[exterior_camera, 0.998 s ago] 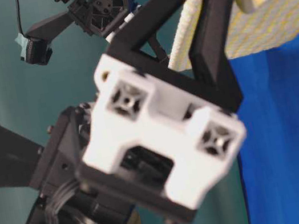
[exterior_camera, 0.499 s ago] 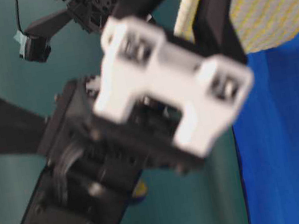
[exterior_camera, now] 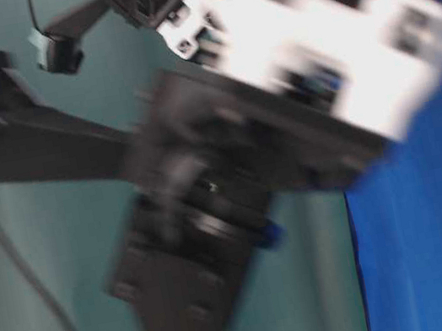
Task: Fold the yellow towel.
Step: 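Lay the towel strip down lengthwise and open both grippers, then move both grippers to the far end of the towel strip, then grasp the far corners of the towel strip with both grippers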
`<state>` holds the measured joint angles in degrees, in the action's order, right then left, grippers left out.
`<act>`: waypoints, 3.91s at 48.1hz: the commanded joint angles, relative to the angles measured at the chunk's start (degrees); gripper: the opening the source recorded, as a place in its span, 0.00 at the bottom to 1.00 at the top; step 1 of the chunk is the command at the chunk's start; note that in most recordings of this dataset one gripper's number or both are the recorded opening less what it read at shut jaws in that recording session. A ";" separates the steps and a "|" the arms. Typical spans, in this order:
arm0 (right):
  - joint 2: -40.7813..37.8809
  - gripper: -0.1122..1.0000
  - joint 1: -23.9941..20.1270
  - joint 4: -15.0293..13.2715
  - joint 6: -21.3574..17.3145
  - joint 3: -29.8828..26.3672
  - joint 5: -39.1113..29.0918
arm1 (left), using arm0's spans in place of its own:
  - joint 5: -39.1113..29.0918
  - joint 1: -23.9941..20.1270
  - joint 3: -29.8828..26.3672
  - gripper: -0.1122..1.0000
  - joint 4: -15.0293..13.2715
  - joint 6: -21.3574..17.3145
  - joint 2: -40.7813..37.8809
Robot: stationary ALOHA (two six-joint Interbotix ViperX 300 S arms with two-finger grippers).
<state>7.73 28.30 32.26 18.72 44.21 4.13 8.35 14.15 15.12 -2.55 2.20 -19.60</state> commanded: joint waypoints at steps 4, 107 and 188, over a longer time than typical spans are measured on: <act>-4.22 0.13 2.90 0.18 0.00 -5.36 0.70 | 3.78 3.52 4.22 0.13 -0.35 0.35 4.48; 8.26 0.71 -8.35 -1.32 -0.62 6.94 -1.32 | -19.42 5.98 31.20 0.40 -1.23 6.86 34.10; -15.21 0.77 1.05 -1.14 -0.88 -5.01 4.48 | 8.61 -38.41 26.28 0.69 -0.09 -6.86 12.48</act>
<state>-7.12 29.09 31.03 18.19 41.13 7.91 15.91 -23.55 43.86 -2.81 -4.48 -5.54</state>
